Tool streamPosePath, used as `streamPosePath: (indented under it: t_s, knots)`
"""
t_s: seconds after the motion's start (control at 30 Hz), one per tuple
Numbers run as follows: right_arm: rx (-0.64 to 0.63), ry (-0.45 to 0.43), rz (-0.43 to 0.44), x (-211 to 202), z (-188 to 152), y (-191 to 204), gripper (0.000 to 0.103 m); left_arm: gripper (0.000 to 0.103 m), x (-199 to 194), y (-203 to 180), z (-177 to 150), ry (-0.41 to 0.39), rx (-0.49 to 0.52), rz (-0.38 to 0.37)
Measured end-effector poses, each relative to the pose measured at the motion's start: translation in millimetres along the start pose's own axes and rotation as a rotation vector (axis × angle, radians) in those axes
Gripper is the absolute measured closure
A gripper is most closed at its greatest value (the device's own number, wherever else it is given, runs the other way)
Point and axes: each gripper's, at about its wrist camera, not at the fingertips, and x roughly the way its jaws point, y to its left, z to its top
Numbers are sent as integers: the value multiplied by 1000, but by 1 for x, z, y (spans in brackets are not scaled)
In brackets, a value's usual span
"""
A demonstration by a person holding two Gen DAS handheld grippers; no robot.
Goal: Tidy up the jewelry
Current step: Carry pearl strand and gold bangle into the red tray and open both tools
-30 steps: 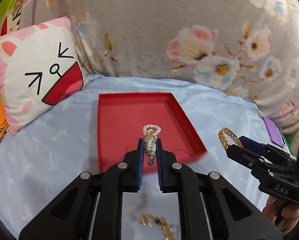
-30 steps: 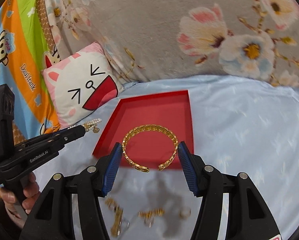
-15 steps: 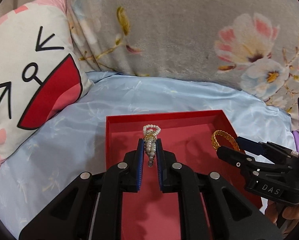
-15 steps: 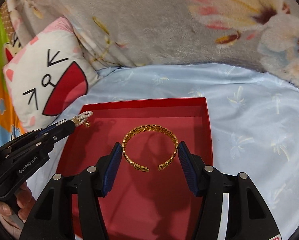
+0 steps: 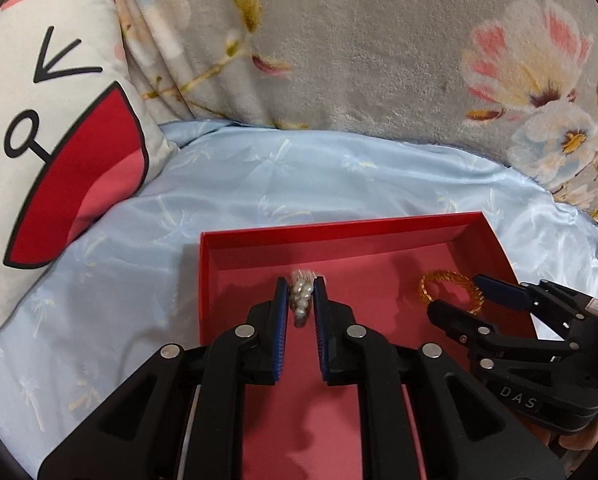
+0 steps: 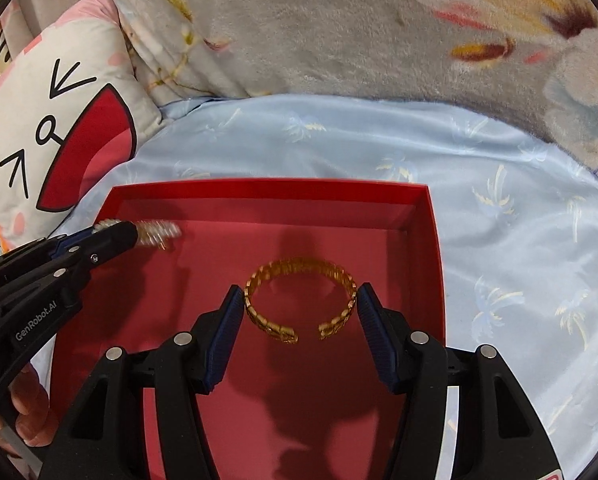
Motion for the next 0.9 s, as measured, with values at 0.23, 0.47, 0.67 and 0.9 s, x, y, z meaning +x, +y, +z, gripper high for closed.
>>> streamPosePath:
  t_s: [0.23,0.47,0.67,0.9]
  knots:
    - [7,-60,8,-12,0,-2,30,64,-2,1,0,-13,-6,16]
    - [87,-105,74,-29,-11,-15,26,59,-9,6,-7,-6,-28,24]
    - [116,-124,86,-42,-27,-13,26,59,-13,8,-15,9,-31,58]
    - [111,-196,53,-78,-45,-15,26,58,-43,1,-20,-29,-26,64]
